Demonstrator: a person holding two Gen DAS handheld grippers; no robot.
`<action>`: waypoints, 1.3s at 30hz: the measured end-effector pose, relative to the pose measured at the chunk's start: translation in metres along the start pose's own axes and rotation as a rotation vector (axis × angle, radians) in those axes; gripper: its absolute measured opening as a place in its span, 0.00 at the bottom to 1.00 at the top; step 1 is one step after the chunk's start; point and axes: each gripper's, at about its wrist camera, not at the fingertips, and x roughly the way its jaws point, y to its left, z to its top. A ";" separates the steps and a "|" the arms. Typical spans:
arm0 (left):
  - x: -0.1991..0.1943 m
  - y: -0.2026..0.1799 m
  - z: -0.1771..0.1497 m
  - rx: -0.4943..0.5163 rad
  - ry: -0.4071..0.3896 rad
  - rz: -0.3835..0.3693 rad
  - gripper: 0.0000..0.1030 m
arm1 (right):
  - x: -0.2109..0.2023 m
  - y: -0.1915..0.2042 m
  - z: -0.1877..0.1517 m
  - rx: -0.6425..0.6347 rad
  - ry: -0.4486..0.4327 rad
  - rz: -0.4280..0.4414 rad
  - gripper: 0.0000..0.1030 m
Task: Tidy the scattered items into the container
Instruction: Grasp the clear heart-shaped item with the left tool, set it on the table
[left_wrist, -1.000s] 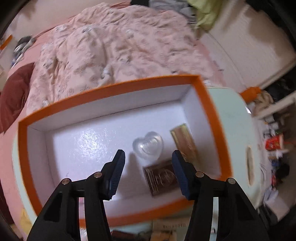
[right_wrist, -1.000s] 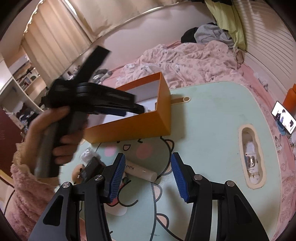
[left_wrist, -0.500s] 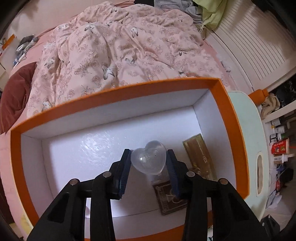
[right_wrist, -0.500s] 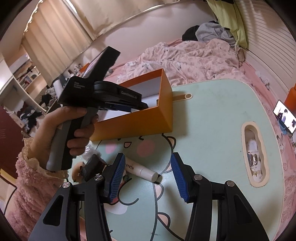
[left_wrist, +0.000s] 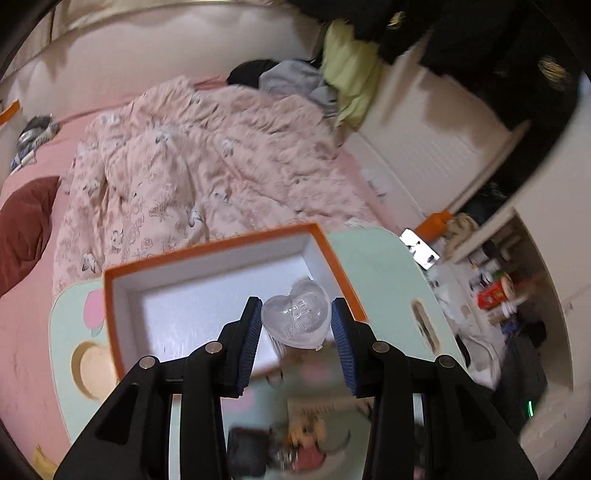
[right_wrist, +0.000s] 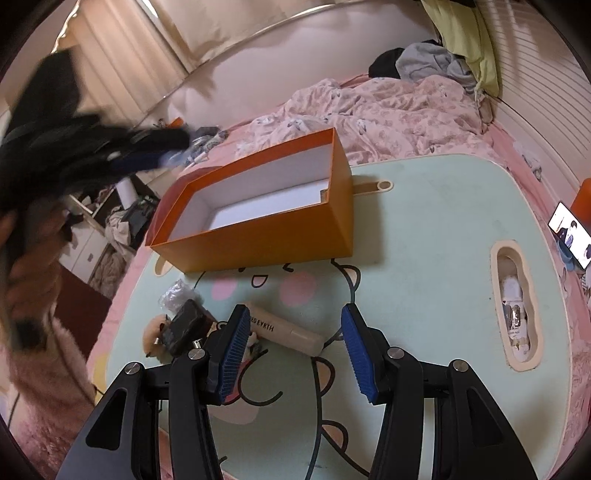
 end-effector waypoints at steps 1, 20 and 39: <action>-0.004 -0.003 -0.011 0.013 0.004 -0.010 0.39 | 0.001 0.000 0.000 0.000 0.002 0.000 0.49; 0.037 -0.005 -0.168 0.022 0.095 -0.012 0.39 | 0.015 0.013 -0.004 -0.022 0.035 -0.023 0.49; -0.018 0.050 -0.162 -0.185 -0.207 -0.124 0.60 | 0.006 0.016 0.007 -0.043 0.019 -0.015 0.49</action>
